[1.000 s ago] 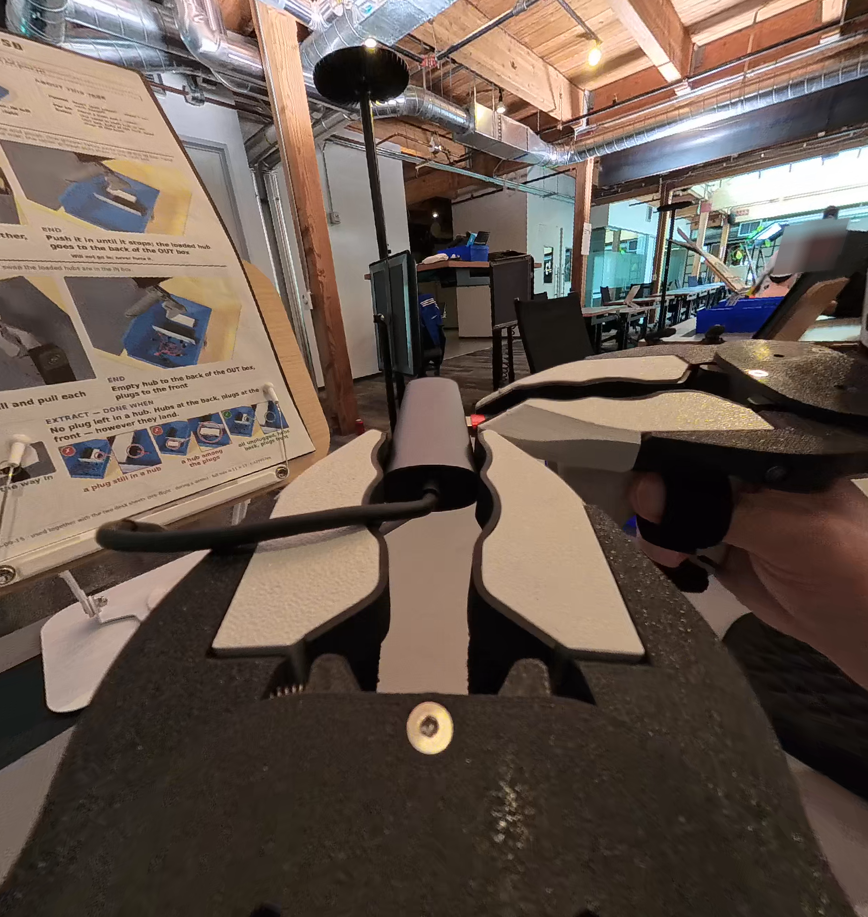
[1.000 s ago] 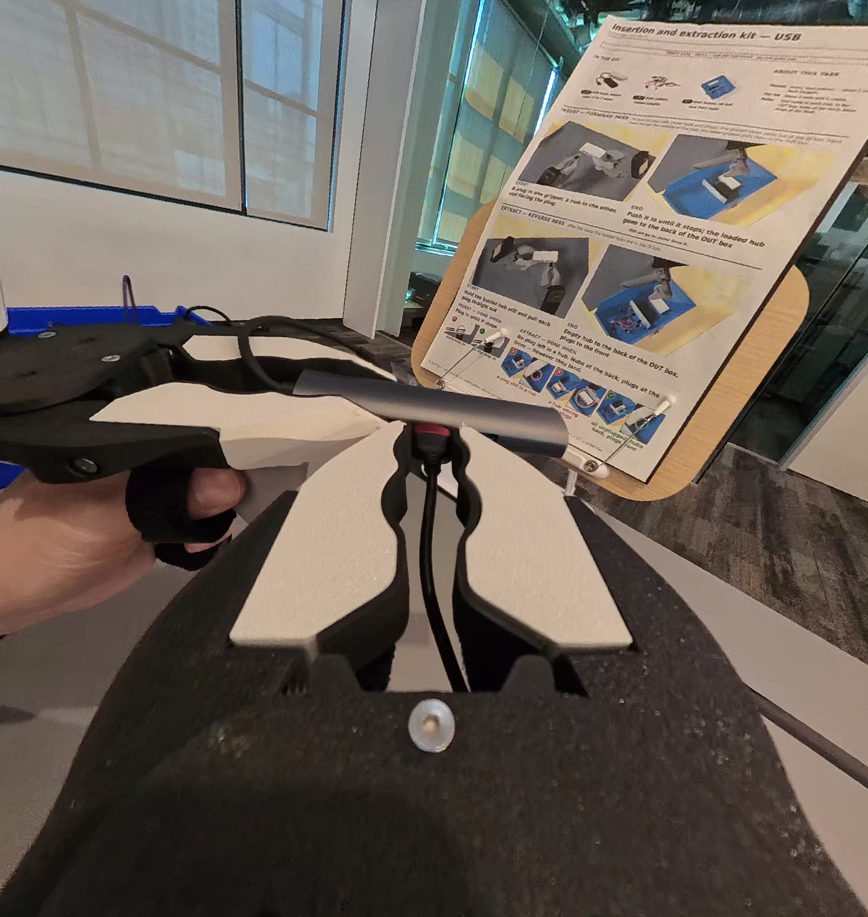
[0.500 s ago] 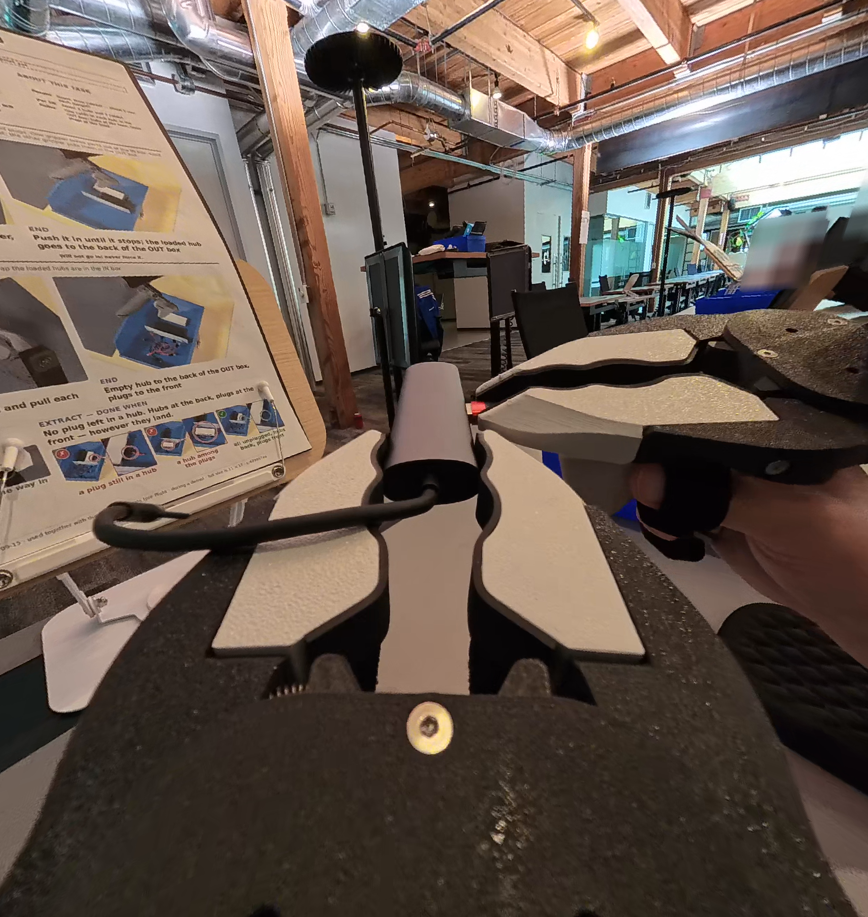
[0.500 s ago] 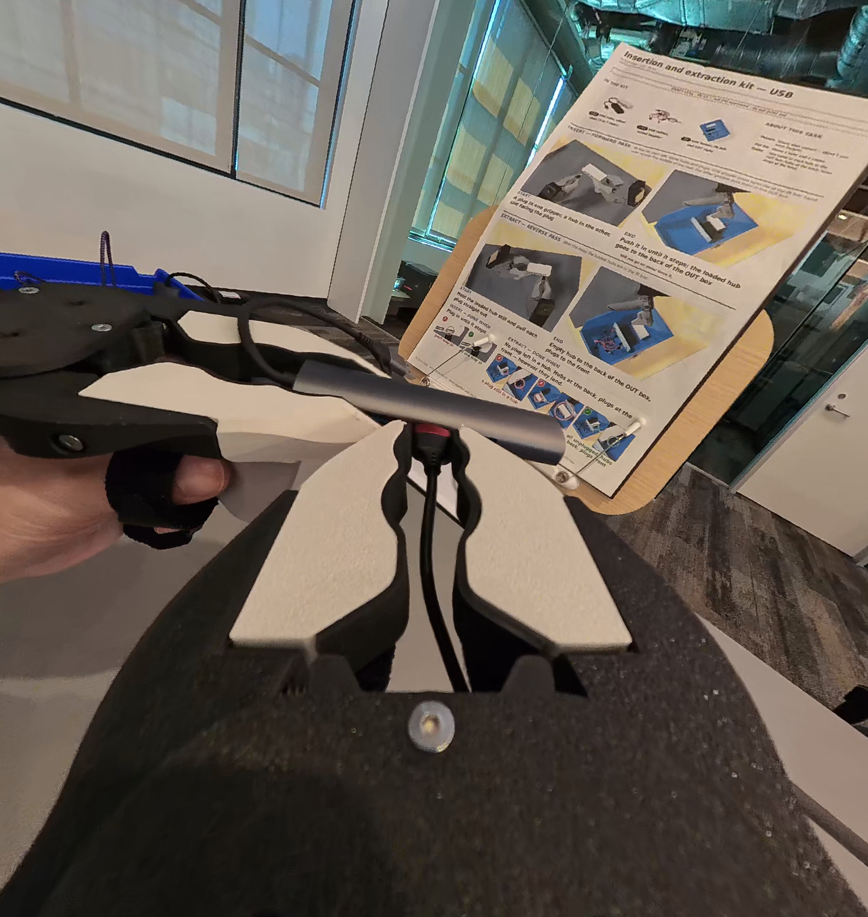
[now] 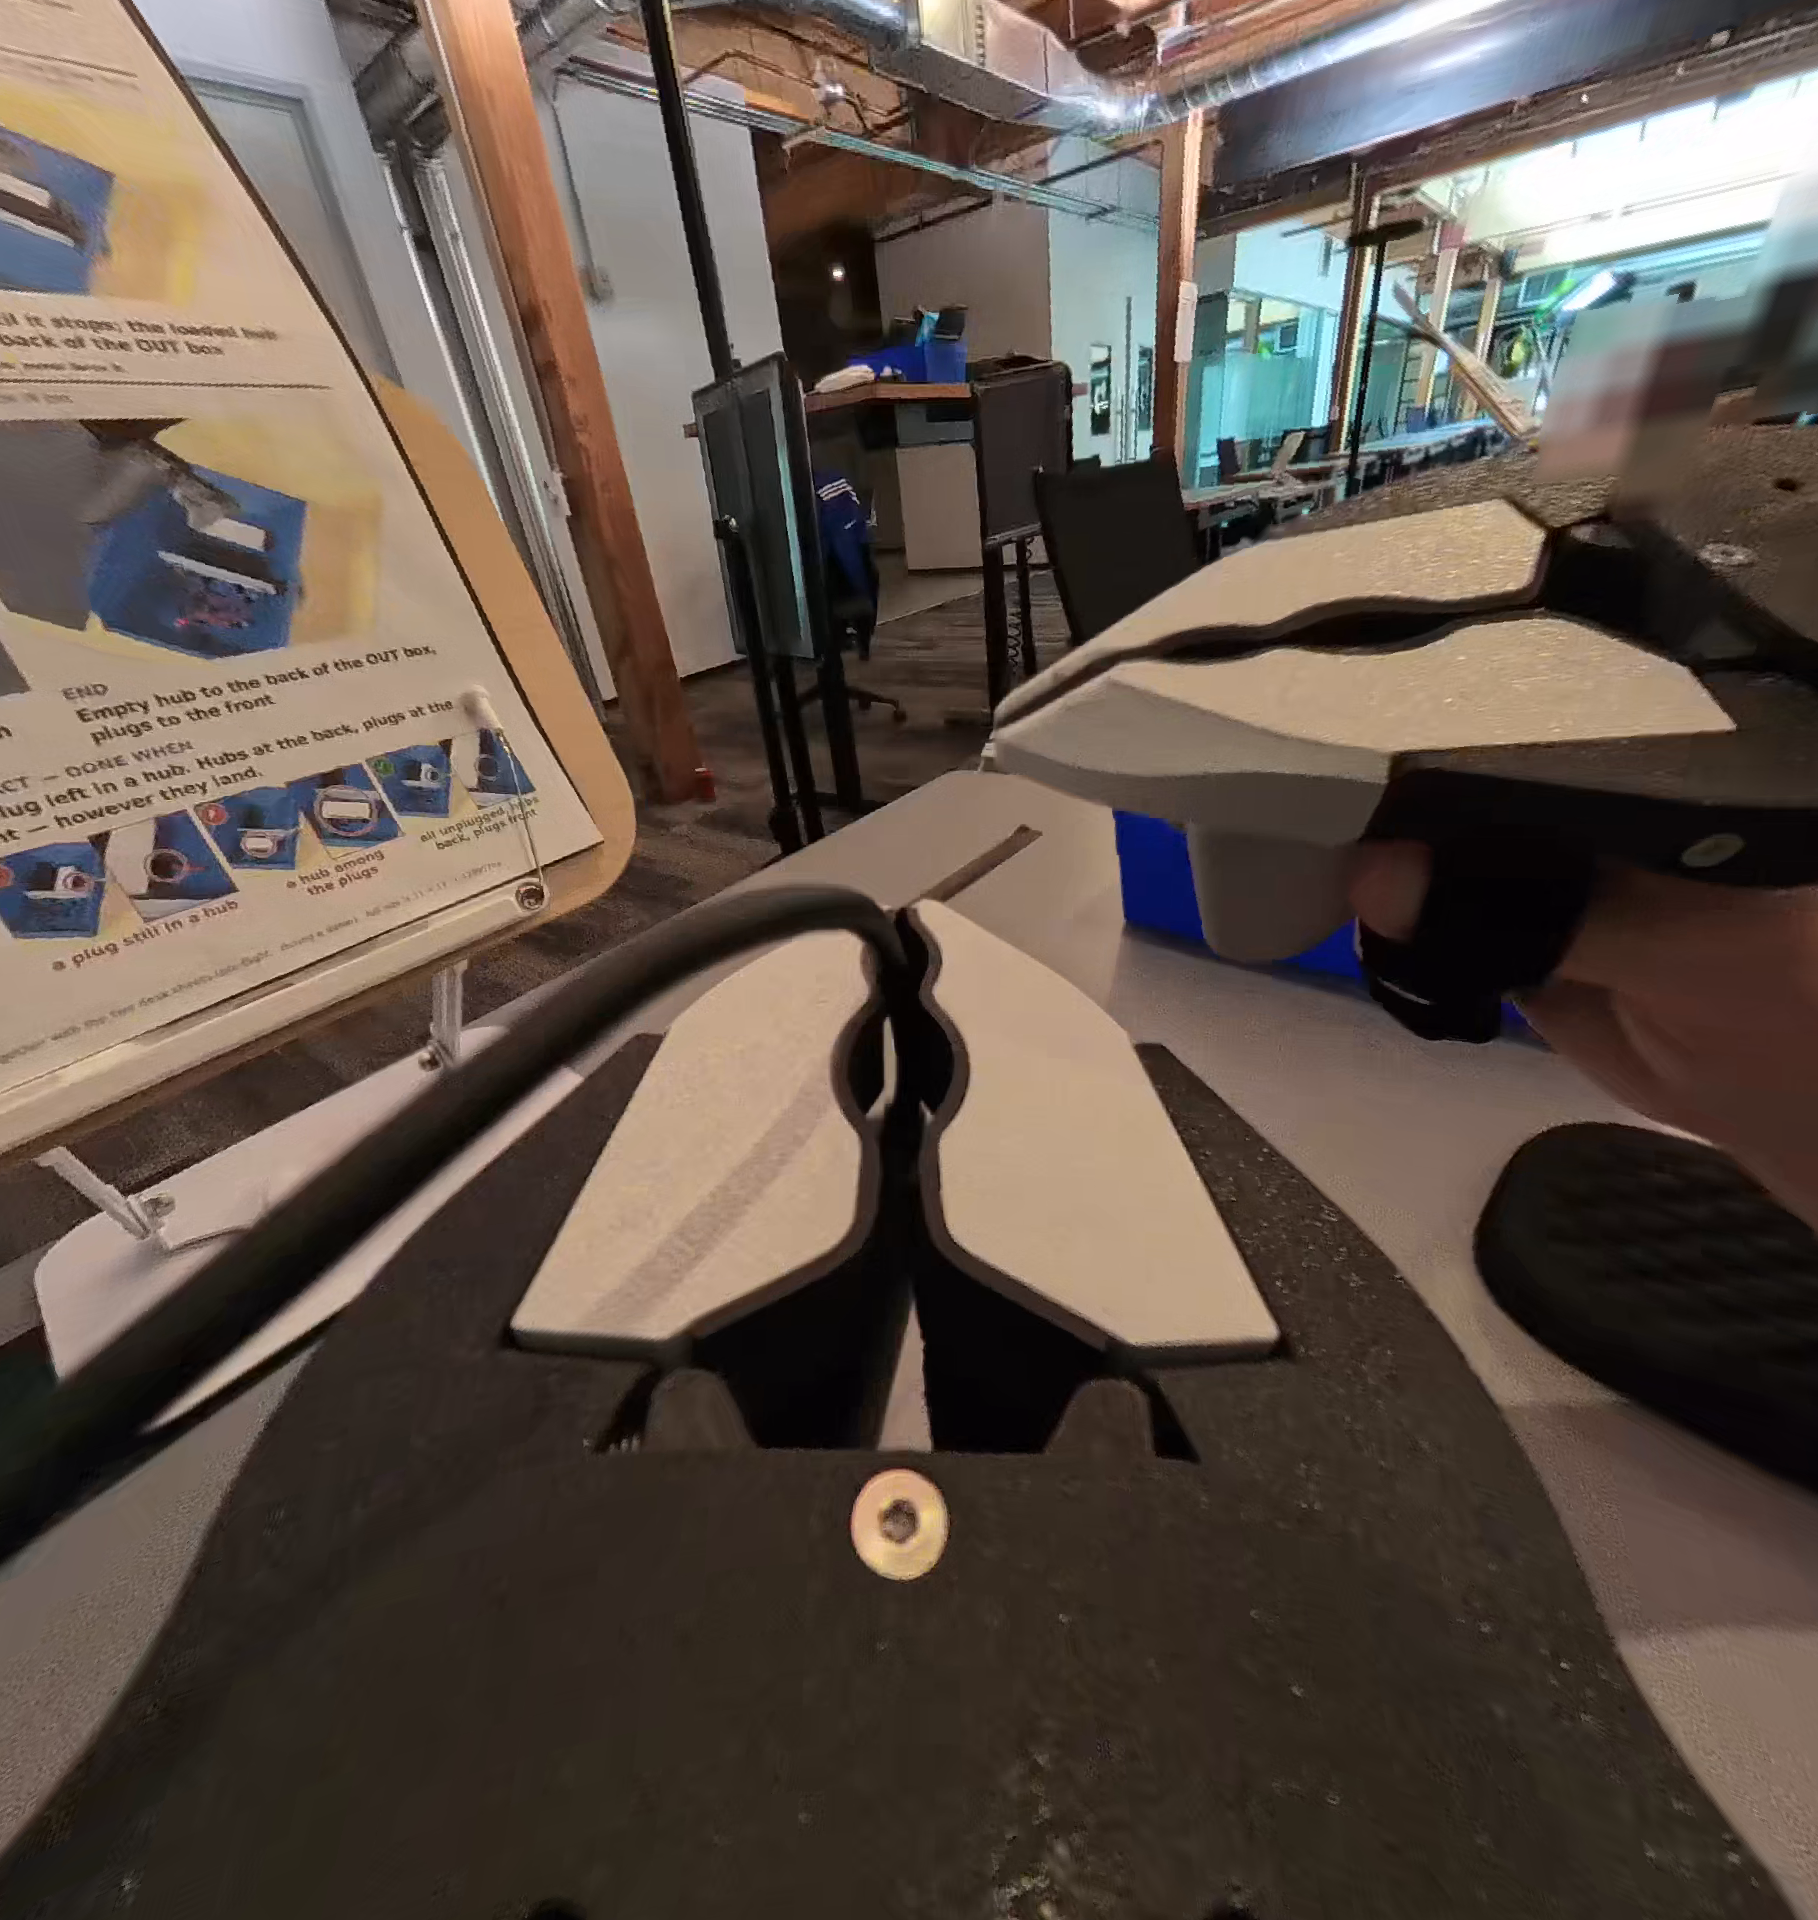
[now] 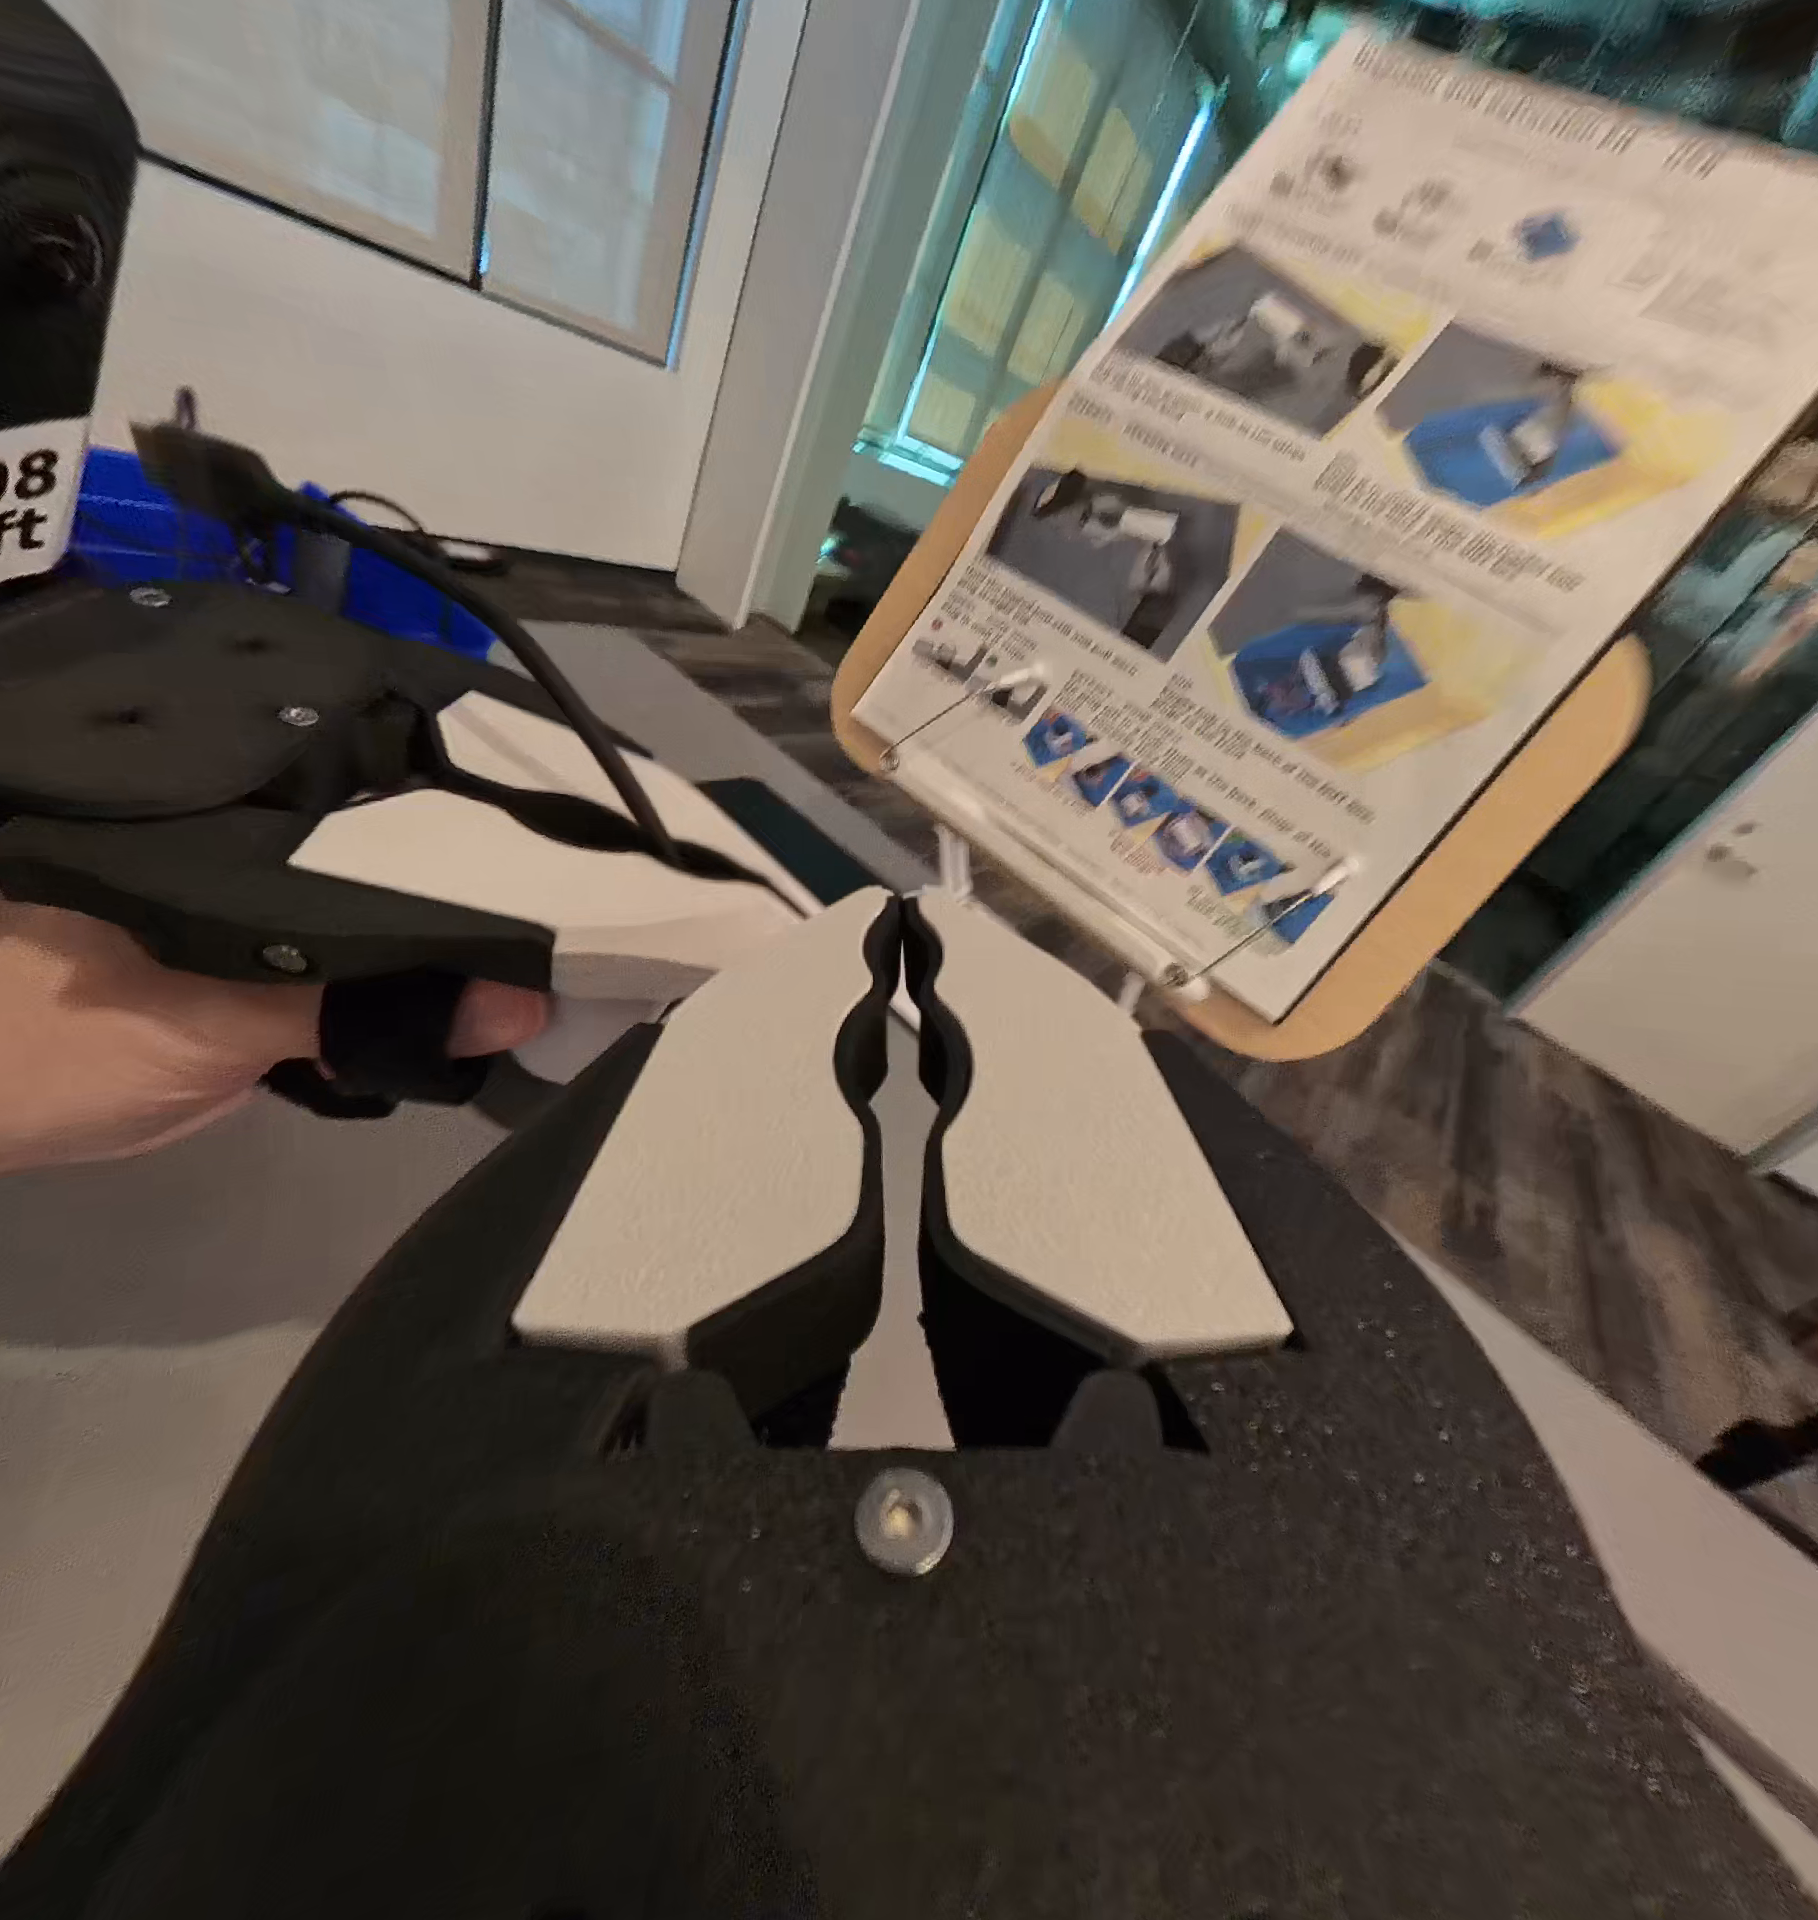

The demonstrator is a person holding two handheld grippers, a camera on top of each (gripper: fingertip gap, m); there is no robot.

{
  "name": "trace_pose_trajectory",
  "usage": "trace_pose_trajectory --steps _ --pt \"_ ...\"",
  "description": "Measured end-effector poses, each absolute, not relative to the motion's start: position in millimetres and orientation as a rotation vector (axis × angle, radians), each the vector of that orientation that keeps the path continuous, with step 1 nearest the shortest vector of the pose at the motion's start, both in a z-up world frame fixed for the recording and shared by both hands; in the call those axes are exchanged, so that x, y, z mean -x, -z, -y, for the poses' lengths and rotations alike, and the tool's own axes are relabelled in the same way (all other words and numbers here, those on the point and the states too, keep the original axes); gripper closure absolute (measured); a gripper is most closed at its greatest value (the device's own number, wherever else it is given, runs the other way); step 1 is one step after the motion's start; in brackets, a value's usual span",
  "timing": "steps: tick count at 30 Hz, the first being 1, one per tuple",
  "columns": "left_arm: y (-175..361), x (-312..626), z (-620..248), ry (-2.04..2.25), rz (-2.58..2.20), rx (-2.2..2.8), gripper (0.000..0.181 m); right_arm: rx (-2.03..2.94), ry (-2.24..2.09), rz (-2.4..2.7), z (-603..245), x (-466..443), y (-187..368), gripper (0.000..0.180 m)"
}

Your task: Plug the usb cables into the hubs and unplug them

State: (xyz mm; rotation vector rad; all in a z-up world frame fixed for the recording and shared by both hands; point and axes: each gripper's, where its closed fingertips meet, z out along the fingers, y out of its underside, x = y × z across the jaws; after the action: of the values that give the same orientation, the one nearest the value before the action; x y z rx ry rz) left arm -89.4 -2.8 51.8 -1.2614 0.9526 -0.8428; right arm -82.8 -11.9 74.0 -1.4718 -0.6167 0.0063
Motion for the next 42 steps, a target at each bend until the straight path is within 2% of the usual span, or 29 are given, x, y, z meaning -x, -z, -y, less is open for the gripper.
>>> trace_pose_trajectory --steps 8,10,11,16,18,19,20,23,25,26,28,31,36,42 --pt "-63 102 -8 0.987 -0.891 1.323 0.181 1.512 -0.288 0.8 11 101 -49 0.175" --pt "-68 104 -7 1.027 -0.879 1.321 0.181 1.516 -0.319 0.871 8 103 -34 0.15" --pt "-69 103 -5 1.045 -0.885 1.323 0.181 1.515 -0.341 0.892 6 103 -26 0.149" --pt "-79 98 14 1.133 -0.938 1.308 0.181 1.498 -0.645 0.989 19 133 6 0.122" --pt "-82 95 25 1.17 -0.967 1.293 0.181 1.52 -0.611 0.987 14 137 15 0.125" --pt "-83 93 29 1.183 -0.978 1.292 0.181 1.526 -0.587 1.01 15 138 18 0.135" --pt "-84 92 31 1.187 -0.987 1.29 0.181 1.503 -0.587 1.068 21 141 18 0.161" --pt "-81 93 27 1.17 -0.996 1.355 0.18 1.541 -0.392 1.042 9 123 16 0.164" --pt "-72 97 13 1.076 -0.998 1.452 0.146 1.55 -0.18 0.989 -3 100 7 0.164" --pt "-67 98 8 1.027 -1.016 1.488 0.136 1.547 -0.044 0.962 -9 87 1 0.164" --pt "-60 96 7 1.02 -1.033 1.516 0.128 1.524 0.255 0.952 -16 66 -11 0.163" --pt "-53 85 13 1.074 -1.02 1.52 0.125 1.428 0.597 0.978 -16 56 -23 0.164" --pt "-41 76 9 0.902 -0.986 1.489 0.119 1.336 0.699 0.956 -11 72 -35 0.164" --pt "-46 81 9 0.67 -0.995 1.367 0.142 1.29 0.876 0.951 -9 76 -40 0.164"
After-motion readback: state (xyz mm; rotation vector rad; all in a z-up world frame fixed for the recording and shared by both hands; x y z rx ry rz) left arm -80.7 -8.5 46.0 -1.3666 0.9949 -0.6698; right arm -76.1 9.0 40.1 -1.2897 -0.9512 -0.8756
